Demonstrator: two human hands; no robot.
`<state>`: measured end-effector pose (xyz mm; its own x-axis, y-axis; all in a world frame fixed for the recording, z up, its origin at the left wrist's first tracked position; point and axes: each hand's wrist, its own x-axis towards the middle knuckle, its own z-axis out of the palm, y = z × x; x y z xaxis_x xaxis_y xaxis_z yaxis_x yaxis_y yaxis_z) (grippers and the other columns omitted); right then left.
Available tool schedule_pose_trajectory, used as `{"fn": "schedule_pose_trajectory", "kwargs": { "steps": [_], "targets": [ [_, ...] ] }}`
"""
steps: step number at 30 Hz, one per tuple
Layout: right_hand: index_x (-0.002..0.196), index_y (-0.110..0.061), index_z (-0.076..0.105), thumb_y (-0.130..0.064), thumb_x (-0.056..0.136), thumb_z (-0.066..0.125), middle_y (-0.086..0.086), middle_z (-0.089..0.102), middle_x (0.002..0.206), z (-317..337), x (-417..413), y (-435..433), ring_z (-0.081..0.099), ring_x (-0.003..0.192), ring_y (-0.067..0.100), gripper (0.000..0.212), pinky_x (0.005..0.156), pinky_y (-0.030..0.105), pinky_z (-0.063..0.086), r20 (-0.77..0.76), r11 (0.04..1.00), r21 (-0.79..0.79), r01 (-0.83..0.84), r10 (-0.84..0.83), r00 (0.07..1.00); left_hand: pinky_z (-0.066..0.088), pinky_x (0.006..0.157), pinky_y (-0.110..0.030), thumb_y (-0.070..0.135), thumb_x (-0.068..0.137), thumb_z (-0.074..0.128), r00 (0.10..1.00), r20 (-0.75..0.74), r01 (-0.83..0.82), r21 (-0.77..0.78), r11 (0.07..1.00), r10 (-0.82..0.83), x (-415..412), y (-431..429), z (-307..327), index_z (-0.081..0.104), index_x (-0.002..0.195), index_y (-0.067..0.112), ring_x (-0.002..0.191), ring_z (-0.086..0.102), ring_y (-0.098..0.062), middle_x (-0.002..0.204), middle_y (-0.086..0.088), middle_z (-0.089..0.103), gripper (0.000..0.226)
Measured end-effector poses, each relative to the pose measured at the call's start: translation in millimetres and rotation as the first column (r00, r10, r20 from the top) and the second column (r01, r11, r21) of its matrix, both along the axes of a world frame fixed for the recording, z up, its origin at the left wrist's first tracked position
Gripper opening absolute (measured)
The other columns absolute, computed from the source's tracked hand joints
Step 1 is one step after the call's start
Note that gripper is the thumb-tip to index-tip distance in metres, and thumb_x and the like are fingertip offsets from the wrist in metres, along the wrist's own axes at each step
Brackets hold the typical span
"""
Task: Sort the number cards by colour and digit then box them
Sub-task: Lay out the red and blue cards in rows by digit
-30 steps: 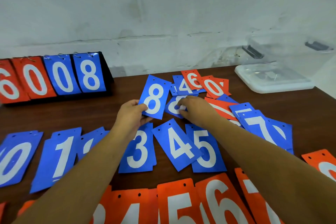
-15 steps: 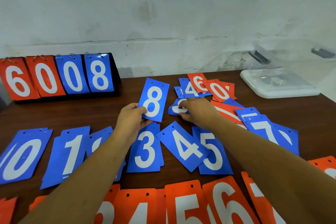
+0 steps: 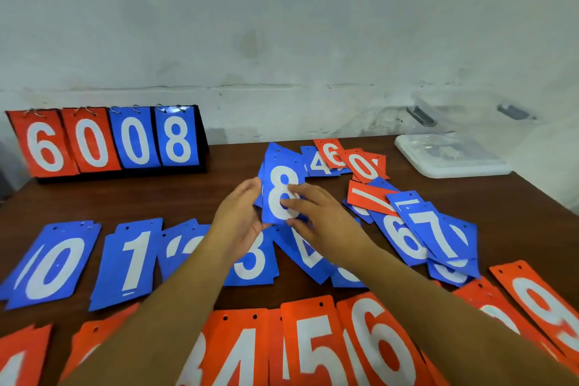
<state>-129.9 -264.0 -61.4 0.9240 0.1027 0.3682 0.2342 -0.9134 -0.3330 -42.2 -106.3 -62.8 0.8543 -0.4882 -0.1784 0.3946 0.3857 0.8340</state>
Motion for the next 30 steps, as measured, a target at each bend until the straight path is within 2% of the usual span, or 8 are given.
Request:
{"fn": "schedule_pose_trajectory", "kwargs": {
  "steps": [5,7,10,14,18,21,24,30],
  "targets": [
    [0.13,-0.021,0.057,-0.025,0.094,0.062,-0.005,0.041,0.146,9.5,-38.1,9.1,0.036,0.135,0.008,0.037,0.106,0.022,0.036,0.039,0.947,0.285,0.147,-0.164,0.986,0.06,0.071,-0.039,0.003,0.095,0.058,0.997,0.077,0.0,0.041,0.999,-0.003,-35.3,0.0,5.0,0.06,0.119,0.007,0.1,0.072,-0.033,0.112,-0.015,0.073,0.024],
    [0.126,-0.023,0.053,-0.031,0.092,0.064,-0.007,0.048,0.133,21.6,-50.6,10.2,0.047,0.119,0.006,0.037,0.091,0.019,0.046,-0.009,0.779,0.526,0.341,-0.396,0.918,0.06,0.073,-0.04,0.004,0.096,0.056,0.996,0.094,-0.012,0.05,0.999,0.007,-49.7,-3.1,12.0,0.061,0.117,0.009,0.099,0.072,-0.03,0.111,-0.012,0.074,0.022],
    [0.111,-0.03,0.05,-0.035,0.096,0.058,-0.01,0.06,0.11,39.6,-64.7,15.2,0.058,0.095,0.001,0.018,0.059,0.007,0.045,-0.223,0.514,0.756,0.405,-0.38,0.898,0.059,0.082,-0.045,0.01,0.098,0.056,0.991,0.13,-0.028,0.117,0.993,0.012,-73.2,-11.2,24.7,0.063,0.114,0.015,0.101,0.072,-0.027,0.112,-0.008,0.074,0.018],
    [0.125,-0.021,0.052,-0.029,0.101,0.047,-0.006,0.058,0.114,50.0,-85.9,18.1,0.054,0.094,0.005,0.026,0.058,0.01,0.038,-0.241,0.493,0.751,0.44,-0.416,0.877,0.055,0.092,-0.051,0.017,0.099,0.053,0.962,0.268,-0.124,0.28,0.952,0.046,-106.2,-28.9,36.5,0.06,0.11,0.012,0.105,0.066,-0.03,0.114,-0.009,0.069,0.014],
    [0.123,-0.011,0.054,-0.019,0.1,0.048,0.002,0.064,0.116,50.5,-106.7,20.4,0.063,0.102,0.017,0.025,0.066,0.017,0.049,-0.227,0.386,0.824,0.414,-0.444,0.867,0.051,0.064,-0.022,0.025,0.102,0.048,0.922,0.387,-0.203,0.426,0.882,0.025,-134.5,-48.9,36.5,0.055,0.104,0.012,0.077,0.057,-0.01,0.098,0.0,0.061,0.015],
    [0.096,-0.01,0.056,-0.014,0.098,0.053,-0.001,0.065,0.092,47.3,-124.8,5.7,0.063,0.084,0.012,0.005,0.06,0.013,0.048,-0.205,0.388,0.813,0.434,-0.507,0.837,0.044,0.054,-0.022,0.029,0.101,0.051,0.896,0.437,-0.179,0.509,0.842,-0.073,-148.9,-63.3,29.7,0.052,0.086,0.013,0.068,0.051,-0.011,0.087,-0.002,0.058,0.022],
    [0.096,-0.005,0.06,-0.013,0.094,0.059,0.006,0.069,0.097,44.4,-142.8,-24.4,0.066,0.086,0.013,0.009,0.066,0.024,0.054,-0.259,0.407,0.769,0.493,-0.507,0.822,0.038,0.049,-0.016,0.028,0.099,0.056,0.828,0.536,-0.202,0.562,0.802,-0.167,-154.7,-78.1,23.4,0.046,0.07,0.018,0.063,0.049,-0.011,0.072,-0.001,0.053,0.032],
    [0.103,0.002,0.064,-0.005,0.092,0.062,0.017,0.07,0.105,40.6,-158.7,-120.6,0.068,0.093,0.027,0.013,0.083,0.04,0.056,-0.279,0.345,0.761,0.55,-0.591,0.757,0.047,0.07,-0.033,0.029,0.098,0.057,0.645,0.627,-0.158,0.669,0.726,-0.437,-144.5,-128.4,11.3,0.061,0.089,0.017,0.079,0.059,-0.018,0.085,0.0,0.062,0.016]
  ]
}}
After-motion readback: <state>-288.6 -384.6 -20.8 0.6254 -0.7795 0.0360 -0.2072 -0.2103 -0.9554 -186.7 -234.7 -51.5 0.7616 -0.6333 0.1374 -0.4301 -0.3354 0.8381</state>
